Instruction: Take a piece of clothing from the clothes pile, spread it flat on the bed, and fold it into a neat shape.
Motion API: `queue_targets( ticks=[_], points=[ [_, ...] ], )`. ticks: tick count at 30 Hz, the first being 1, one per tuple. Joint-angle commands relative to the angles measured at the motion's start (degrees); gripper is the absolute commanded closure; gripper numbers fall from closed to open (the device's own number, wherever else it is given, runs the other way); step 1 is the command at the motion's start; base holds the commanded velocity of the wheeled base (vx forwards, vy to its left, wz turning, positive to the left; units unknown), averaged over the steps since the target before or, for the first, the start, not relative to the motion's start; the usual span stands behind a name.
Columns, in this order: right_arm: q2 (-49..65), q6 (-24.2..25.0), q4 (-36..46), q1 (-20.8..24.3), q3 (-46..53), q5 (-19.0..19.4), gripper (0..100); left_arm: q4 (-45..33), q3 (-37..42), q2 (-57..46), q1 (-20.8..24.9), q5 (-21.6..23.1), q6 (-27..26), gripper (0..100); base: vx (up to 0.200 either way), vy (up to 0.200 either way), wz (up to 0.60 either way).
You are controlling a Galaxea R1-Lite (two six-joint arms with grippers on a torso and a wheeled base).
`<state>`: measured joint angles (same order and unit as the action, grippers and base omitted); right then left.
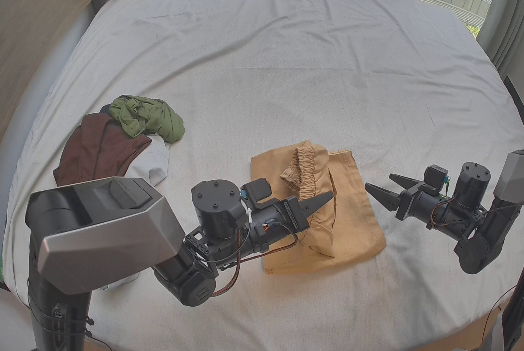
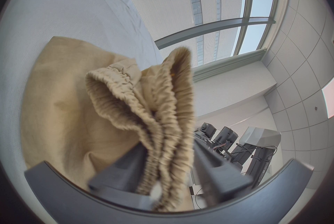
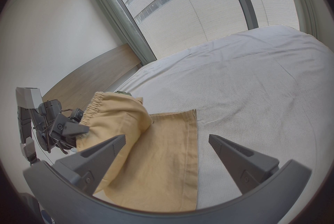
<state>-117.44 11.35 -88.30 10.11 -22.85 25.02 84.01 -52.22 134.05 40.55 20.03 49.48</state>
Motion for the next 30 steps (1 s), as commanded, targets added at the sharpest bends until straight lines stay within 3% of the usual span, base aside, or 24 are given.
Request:
queue_targets(
  ticks=[1,9,18,30],
  points=[
    [0.11,-0.01,-0.03,0.0,-0.01,0.03,0,0.02,-0.77,0.34,-0.12,-0.08,0.0,0,0.0,0.0,0.0],
    [0.02,-0.01,-0.03,-0.44,-0.01,0.03,0,0.02,-2.71,0.07,0.15,-1.4,0.0,0,0.0,0.0,0.0],
    [-0.24,-0.1,-0.03,-0.79,0.08,-0.05,0,-2.27,-4.03,0.86,3.58,-2.19,-1.05,0,0.0,0.0,0.0],
    [-0.42,-0.1,-0.03,-0.97,0.26,-0.05,0,-1.92,-4.55,1.04,3.58,-4.3,-2.9,0,0.0,0.0,0.0]
  ],
)
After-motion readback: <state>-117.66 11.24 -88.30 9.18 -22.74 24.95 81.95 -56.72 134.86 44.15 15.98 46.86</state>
